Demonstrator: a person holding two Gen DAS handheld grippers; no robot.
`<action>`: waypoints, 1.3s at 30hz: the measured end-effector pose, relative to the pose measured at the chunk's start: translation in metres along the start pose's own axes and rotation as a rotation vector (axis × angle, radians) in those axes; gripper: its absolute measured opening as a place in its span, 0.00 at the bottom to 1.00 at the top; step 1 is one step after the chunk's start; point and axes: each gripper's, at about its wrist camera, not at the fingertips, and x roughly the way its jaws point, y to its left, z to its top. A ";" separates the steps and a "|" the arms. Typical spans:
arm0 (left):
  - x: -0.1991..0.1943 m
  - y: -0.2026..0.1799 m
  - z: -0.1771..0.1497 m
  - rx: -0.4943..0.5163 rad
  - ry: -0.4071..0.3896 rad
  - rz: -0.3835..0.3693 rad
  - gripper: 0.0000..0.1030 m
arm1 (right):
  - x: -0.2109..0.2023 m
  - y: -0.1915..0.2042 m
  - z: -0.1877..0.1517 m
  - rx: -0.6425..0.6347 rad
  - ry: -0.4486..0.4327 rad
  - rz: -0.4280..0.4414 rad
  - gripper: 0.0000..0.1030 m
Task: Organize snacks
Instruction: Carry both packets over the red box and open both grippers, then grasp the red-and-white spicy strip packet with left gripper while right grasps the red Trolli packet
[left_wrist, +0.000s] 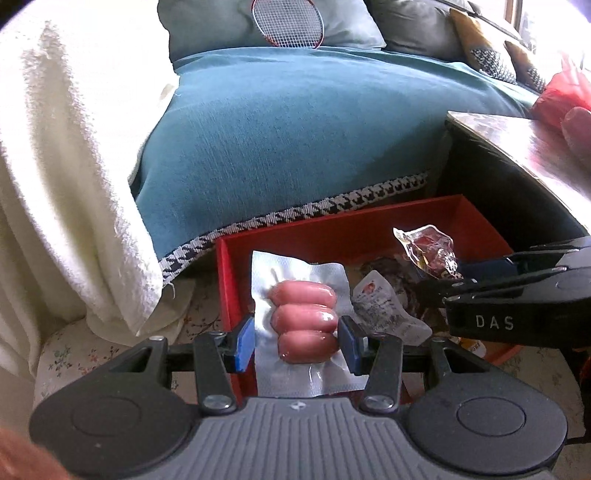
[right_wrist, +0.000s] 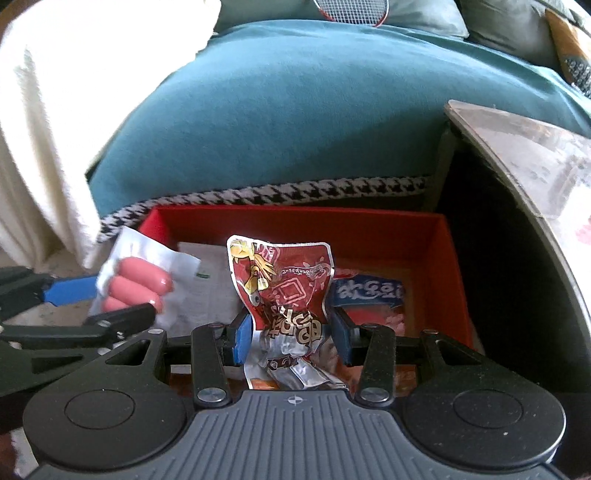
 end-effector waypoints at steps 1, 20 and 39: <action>0.002 0.000 0.001 0.002 0.000 0.001 0.39 | 0.001 -0.002 -0.001 0.001 0.005 -0.004 0.51; -0.025 0.006 -0.008 0.004 -0.025 0.051 0.45 | -0.041 0.003 -0.019 0.016 -0.050 0.016 0.72; -0.055 0.057 -0.069 -0.084 0.085 0.102 0.55 | -0.056 0.013 -0.069 -0.024 0.049 0.029 0.78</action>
